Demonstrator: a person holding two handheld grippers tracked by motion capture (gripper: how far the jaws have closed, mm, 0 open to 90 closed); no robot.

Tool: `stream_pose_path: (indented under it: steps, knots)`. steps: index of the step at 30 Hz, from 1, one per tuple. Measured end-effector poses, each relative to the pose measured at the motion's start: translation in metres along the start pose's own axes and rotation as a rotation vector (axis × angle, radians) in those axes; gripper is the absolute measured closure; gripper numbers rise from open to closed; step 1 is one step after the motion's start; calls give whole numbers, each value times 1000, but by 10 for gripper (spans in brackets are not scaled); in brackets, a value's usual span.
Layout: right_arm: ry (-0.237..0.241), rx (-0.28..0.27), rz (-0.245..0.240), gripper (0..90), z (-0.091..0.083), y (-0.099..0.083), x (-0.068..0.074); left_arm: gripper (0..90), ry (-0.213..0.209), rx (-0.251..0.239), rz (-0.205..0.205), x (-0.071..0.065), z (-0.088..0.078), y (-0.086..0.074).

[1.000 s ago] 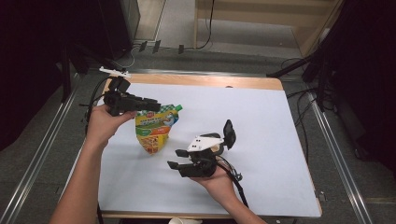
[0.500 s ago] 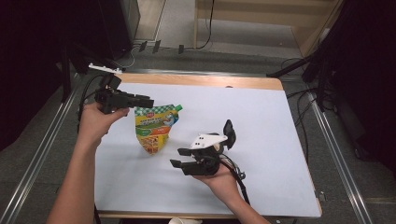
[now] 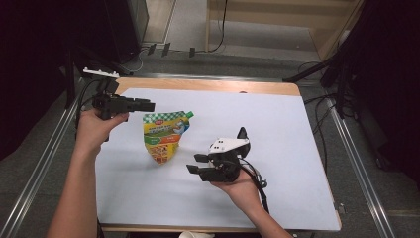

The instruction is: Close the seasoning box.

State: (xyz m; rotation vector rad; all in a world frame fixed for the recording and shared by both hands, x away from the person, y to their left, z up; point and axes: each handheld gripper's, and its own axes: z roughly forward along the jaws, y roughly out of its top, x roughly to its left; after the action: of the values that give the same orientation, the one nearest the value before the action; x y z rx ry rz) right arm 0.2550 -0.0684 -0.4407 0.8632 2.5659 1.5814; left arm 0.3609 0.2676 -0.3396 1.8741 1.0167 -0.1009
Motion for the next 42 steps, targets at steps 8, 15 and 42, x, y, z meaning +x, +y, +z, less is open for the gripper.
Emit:
stream_pose_path:
  steps: [8,15,42]
  knots:
    - [-14,-2,-2,595,-13,6,-5,518,18,24,0,6,6,-3]
    - [-38,-27,22,651,-31,13,-15,494,28,42,-12,14,13,-8]
    - [-123,-61,71,900,-103,27,-54,432,84,49,-50,22,23,-15]
